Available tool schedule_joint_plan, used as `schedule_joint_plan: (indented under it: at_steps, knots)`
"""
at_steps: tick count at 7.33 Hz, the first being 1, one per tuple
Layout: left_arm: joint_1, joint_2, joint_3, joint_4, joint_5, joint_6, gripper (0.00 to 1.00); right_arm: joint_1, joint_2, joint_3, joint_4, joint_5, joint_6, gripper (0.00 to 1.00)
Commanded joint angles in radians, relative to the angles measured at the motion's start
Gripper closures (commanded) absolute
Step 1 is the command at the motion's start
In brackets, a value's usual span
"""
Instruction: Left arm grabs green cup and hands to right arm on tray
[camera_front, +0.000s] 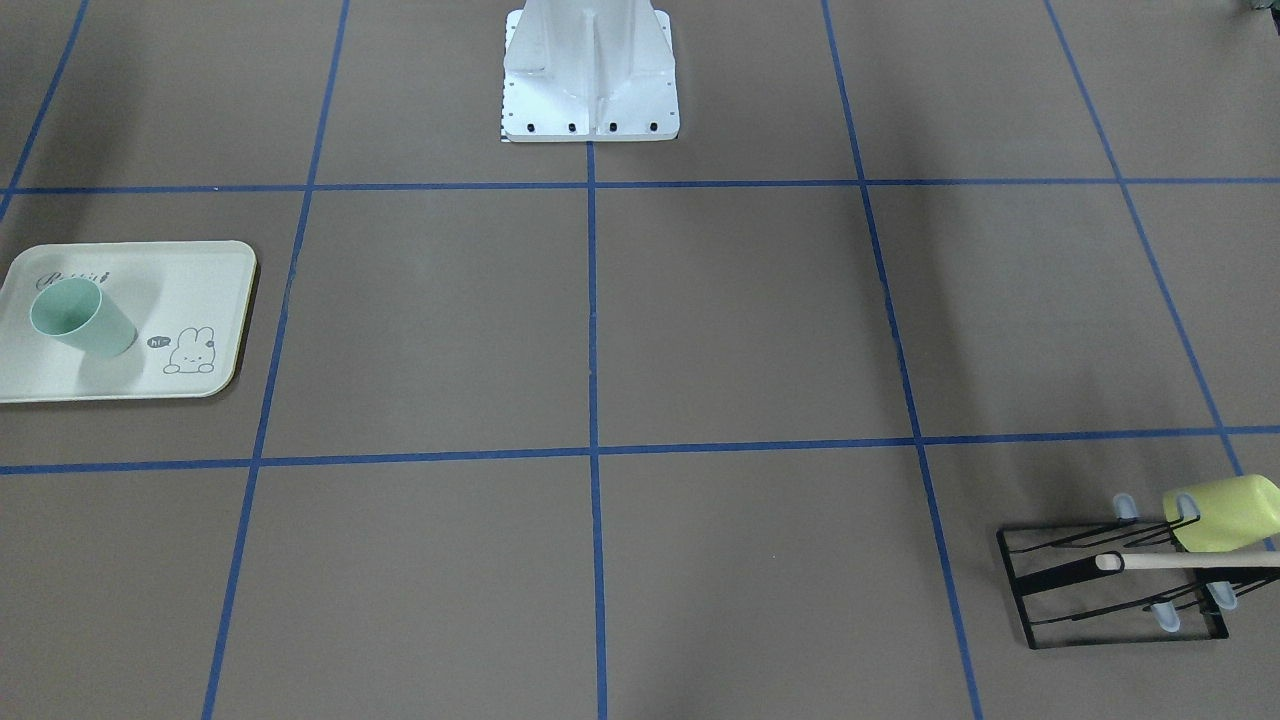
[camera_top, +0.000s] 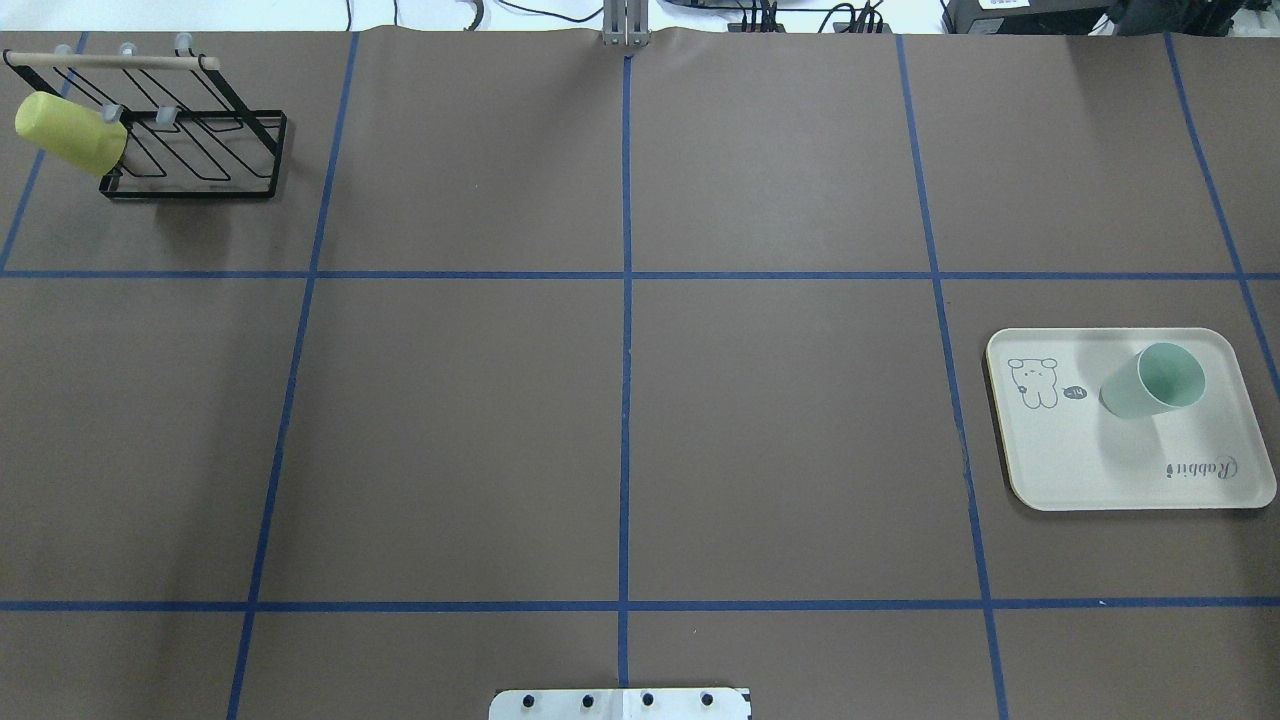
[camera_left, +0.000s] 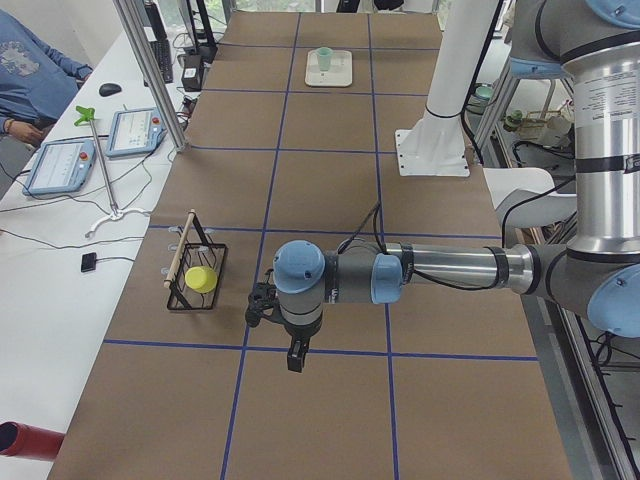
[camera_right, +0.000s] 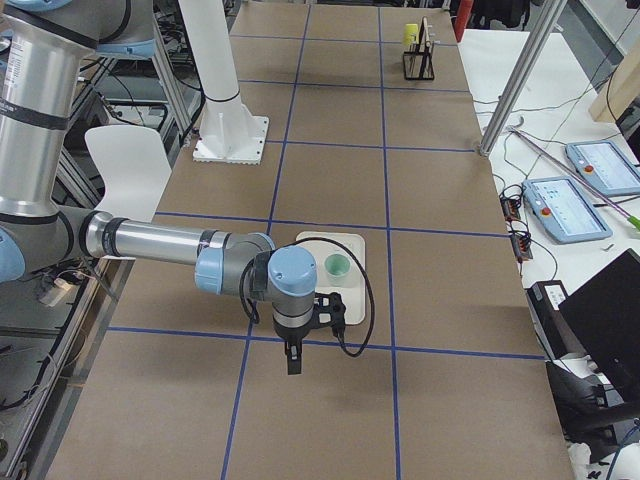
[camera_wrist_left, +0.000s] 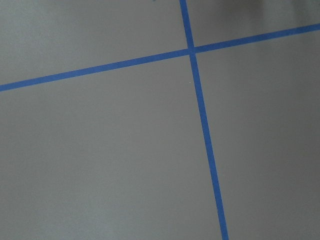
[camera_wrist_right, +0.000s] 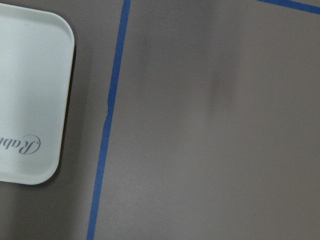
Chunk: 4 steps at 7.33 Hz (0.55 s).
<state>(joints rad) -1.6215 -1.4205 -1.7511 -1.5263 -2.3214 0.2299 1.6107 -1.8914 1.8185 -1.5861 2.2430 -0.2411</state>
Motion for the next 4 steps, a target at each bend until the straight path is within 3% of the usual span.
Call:
schedule_joint_plan:
  at_steps: [1, 4]
  knots:
    - [0.0, 0.0, -0.001, 0.0, 0.0, 0.0, 0.0, 0.0, 0.0, 0.001, 0.0, 0.0, -0.001, 0.0]
    - [-0.001, 0.003, -0.025, 0.002, 0.0, -0.001, 0.0, 0.0, 0.0, 0.001, 0.018, 0.0, -0.003, 0.0]
